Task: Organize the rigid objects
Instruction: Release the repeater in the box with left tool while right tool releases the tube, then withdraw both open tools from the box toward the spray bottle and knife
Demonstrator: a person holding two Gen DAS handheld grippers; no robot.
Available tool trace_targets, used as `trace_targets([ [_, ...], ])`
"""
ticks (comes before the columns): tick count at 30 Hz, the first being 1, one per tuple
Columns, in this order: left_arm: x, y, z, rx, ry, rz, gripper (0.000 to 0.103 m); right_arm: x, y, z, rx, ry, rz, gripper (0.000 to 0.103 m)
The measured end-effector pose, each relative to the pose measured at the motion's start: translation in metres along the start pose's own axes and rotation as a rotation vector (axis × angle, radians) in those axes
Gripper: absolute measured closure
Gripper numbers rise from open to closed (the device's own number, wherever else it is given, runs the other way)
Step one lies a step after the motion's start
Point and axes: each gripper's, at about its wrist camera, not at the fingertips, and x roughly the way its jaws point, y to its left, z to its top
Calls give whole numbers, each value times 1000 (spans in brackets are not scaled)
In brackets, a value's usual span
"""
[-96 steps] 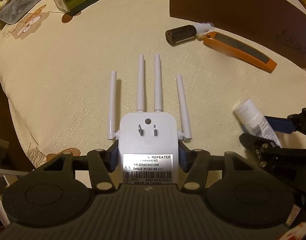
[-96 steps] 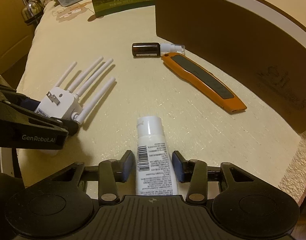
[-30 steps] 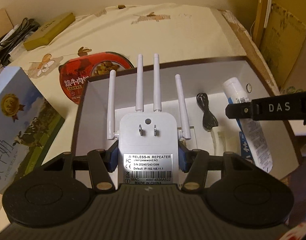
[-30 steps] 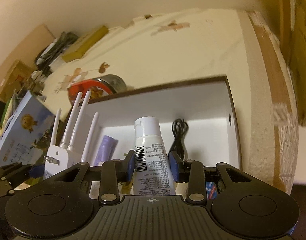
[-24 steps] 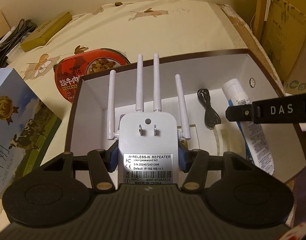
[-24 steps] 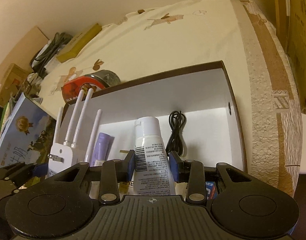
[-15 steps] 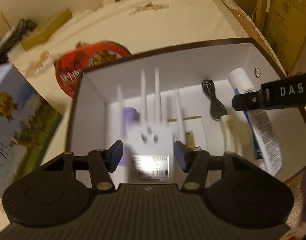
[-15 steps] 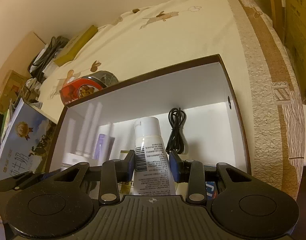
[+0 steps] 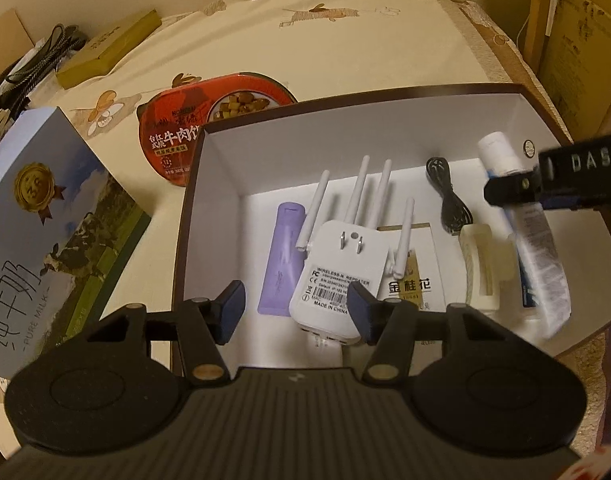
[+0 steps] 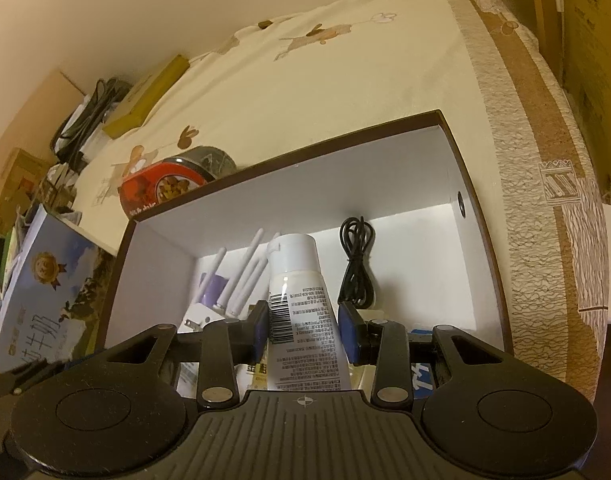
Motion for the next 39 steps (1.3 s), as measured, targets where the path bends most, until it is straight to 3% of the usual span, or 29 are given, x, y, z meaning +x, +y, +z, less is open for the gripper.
trace_targets([
  [4, -1, 2, 0, -11, 1, -6, 50, -4, -1, 7, 41, -25, 29, 67],
  [6, -2, 4, 0, -21, 0, -13, 50, -8, 0, 10, 27, -38, 19, 53],
  [9, -5, 7, -2, -35, -4, -26, 50, -17, 1, 7, -41, -65, 12, 49],
  [20, -17, 11, -7, -45, -13, -28, 50, -32, 1, -24, -237, -36, -51, 44],
  [39, -68, 18, -42, -95, -72, -64, 50, -76, 7, -74, -354, -101, -32, 43],
])
